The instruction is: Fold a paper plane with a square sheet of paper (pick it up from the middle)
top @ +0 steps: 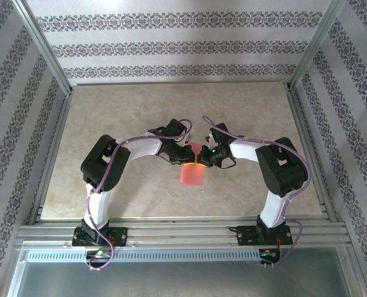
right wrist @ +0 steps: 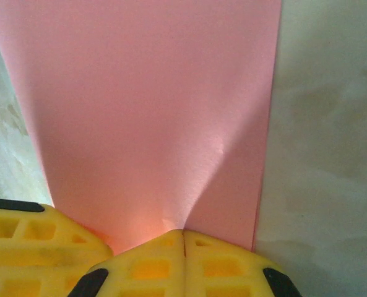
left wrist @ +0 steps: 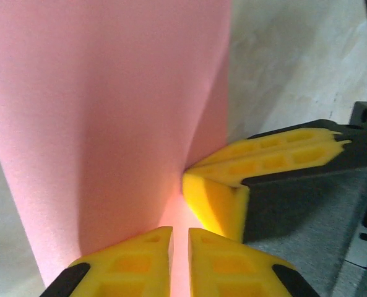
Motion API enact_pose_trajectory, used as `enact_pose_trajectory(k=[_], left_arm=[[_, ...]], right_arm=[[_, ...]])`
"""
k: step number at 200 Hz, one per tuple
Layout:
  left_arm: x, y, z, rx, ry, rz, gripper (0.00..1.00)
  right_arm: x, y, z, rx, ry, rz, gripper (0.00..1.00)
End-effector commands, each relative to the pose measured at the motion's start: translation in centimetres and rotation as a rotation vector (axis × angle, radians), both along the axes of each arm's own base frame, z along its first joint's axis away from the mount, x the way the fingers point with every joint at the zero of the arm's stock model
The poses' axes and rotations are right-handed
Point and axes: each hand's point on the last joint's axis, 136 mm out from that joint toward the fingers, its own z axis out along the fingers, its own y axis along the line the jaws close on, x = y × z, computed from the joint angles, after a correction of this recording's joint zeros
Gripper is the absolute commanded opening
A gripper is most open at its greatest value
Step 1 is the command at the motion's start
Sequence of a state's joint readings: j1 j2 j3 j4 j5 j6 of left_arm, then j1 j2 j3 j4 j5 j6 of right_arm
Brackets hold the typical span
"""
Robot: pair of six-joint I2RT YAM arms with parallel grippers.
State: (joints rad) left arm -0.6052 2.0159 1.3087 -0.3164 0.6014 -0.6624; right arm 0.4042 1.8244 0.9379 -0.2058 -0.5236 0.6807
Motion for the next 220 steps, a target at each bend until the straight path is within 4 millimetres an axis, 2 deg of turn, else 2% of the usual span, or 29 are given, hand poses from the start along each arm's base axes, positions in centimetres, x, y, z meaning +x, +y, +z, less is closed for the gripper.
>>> enact_pose_trajectory(k=[1, 101, 144, 162, 181, 195, 220], left_arm=[[0.9, 0.9, -0.1, 0.036, 0.000, 0.012, 0.16], [0.0, 4.3, -4.0, 0.154, 0.070, 0.028, 0.15], [-0.7, 5.8, -4.8, 0.192, 0.081, 0.018, 0.15], [-0.4, 5.3, -3.6, 0.153, 0.065, 0.006, 0.15], [0.0, 3.4, -0.9, 0.039, 0.041, 0.009, 0.17], [-0.5, 2.0, 0.7, -0.046, 0.034, 0.002, 0.20], [-1.8, 2.4, 0.5, -0.009, 0.029, 0.015, 0.21]], right_arm=[[-4.3, -3.7, -5.6, -0.221, 0.162, -0.013, 0.06], [-4.6, -3.7, -6.1, -0.236, 0.174, -0.008, 0.06], [-4.6, -3.7, -6.0, -0.234, 0.171, -0.006, 0.05], [-4.6, -3.6, -6.0, -0.234, 0.172, -0.008, 0.05], [-4.6, -3.6, -6.1, -0.235, 0.172, -0.006, 0.05], [-4.7, -3.6, -6.2, -0.235, 0.179, -0.009, 0.05], [-4.6, -3.4, -6.2, -0.233, 0.177, -0.010, 0.05]])
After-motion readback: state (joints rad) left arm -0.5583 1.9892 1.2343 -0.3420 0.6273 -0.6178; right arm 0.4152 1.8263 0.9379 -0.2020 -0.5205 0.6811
